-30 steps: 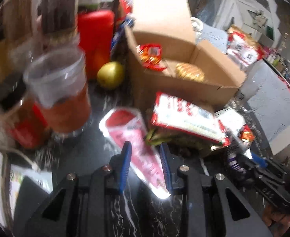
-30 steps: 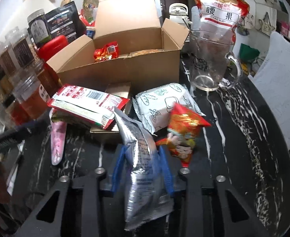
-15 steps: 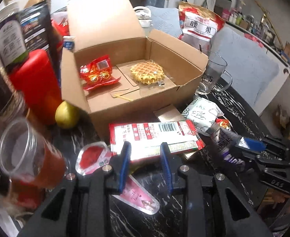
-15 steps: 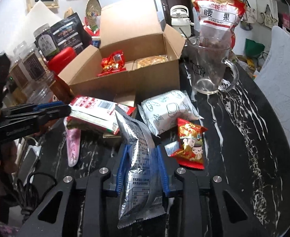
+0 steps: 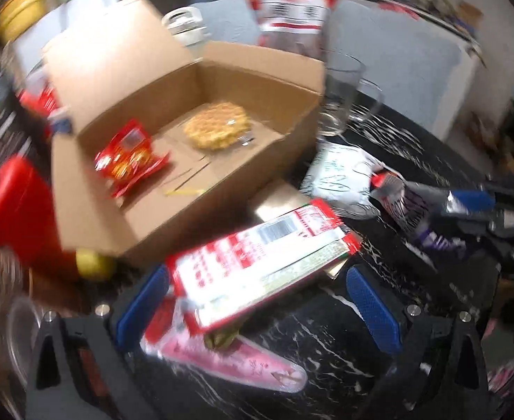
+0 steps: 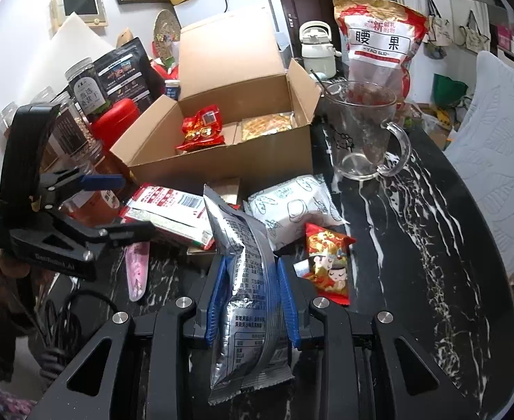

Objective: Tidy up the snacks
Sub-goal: 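Lift the silver chip bag with the right tool while the left tool grasps the red-and-white packet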

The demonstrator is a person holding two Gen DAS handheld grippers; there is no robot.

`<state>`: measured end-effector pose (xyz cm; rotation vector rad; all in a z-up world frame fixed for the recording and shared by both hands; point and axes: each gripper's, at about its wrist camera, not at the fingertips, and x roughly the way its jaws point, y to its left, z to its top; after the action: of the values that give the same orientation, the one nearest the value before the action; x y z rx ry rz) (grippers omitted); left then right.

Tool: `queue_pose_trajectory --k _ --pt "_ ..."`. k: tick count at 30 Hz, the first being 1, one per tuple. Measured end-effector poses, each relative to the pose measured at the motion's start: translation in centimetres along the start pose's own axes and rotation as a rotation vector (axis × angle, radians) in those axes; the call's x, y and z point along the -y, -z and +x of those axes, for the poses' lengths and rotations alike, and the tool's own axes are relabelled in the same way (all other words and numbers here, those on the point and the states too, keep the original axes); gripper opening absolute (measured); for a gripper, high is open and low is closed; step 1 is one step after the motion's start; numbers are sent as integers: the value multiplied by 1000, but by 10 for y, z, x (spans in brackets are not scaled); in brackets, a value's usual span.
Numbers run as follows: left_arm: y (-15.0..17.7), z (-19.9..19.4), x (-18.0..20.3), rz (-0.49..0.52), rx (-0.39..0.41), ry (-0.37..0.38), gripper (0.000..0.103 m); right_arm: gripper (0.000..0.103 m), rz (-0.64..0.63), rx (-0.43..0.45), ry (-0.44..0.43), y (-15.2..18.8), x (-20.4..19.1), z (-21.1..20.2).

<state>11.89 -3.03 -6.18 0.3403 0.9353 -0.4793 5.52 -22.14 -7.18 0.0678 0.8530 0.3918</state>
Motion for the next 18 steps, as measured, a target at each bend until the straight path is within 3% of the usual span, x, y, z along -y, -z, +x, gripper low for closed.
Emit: queue_pose_trajectory --k 5,14,18 --pt "-15 15 0 48 -35 91 103 30 14 -4 -11 1 4 -1" --pt "-30 27 22 313 -112 120 103 30 4 -21 -30 -3 8 0" --pt "-37 35 24 363 -146 167 103 30 0 -30 -47 -5 9 3"
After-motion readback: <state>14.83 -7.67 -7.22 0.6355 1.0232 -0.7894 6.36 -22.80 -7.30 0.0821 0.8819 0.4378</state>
